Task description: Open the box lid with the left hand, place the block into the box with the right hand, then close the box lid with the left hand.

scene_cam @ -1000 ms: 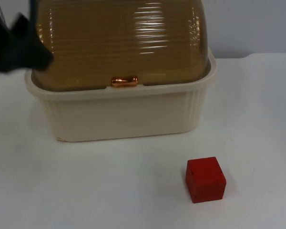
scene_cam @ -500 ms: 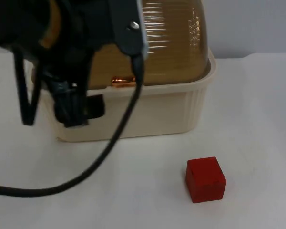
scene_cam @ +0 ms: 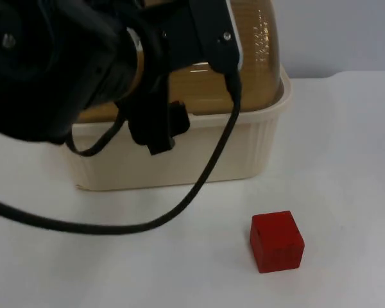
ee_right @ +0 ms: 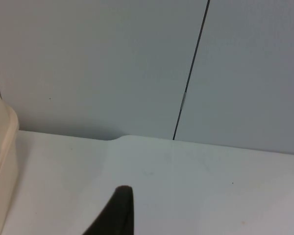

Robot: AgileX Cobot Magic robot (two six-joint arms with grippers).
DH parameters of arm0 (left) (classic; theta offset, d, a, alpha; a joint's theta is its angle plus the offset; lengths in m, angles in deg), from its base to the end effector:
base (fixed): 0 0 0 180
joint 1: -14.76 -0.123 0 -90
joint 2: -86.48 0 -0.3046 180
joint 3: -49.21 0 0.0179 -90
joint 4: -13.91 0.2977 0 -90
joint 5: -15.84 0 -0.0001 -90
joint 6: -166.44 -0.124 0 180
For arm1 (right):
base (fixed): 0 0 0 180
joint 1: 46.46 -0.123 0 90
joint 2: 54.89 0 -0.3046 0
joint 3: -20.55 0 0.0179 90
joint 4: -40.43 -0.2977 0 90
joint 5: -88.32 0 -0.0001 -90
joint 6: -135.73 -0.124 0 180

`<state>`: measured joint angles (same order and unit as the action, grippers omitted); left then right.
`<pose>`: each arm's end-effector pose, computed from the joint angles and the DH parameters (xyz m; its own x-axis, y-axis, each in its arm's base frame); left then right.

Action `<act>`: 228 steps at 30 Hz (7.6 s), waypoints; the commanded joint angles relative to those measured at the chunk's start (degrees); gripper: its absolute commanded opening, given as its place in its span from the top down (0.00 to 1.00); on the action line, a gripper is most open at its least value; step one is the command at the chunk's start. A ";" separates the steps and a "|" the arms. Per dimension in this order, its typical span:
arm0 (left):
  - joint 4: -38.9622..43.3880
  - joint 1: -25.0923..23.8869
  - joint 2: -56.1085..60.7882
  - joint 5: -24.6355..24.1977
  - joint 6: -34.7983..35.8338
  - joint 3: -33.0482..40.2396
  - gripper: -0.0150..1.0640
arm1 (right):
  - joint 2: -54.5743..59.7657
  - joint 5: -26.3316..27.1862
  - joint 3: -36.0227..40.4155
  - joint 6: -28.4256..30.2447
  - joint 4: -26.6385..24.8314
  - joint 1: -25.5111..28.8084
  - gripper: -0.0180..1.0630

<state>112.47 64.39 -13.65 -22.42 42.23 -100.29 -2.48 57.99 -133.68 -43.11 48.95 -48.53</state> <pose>0.2992 -0.2345 0.1879 -0.0620 0.9369 -0.3441 0.4490 0.3340 0.8288 0.2195 -0.0014 0.4041 -0.3144 -0.1593 -0.9358 -0.0118 0.9864 -0.1640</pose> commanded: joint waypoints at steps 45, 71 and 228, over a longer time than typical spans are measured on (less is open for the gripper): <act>1.39 -1.18 -4.84 8.64 -5.03 5.21 0.87 | -0.29 1.42 -0.31 0.01 0.26 0.10 0.01; 1.39 -10.33 -6.47 21.93 -10.88 -1.69 0.99 | -0.29 1.89 -0.31 0.01 0.36 0.10 0.01; -91.49 -47.59 47.21 21.13 -43.86 0.59 0.01 | 11.27 -12.99 -0.31 17.19 -26.39 -20.01 0.01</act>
<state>21.36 16.42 33.16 -0.82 -2.05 -99.79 5.34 46.77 -133.68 -26.06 20.53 -64.59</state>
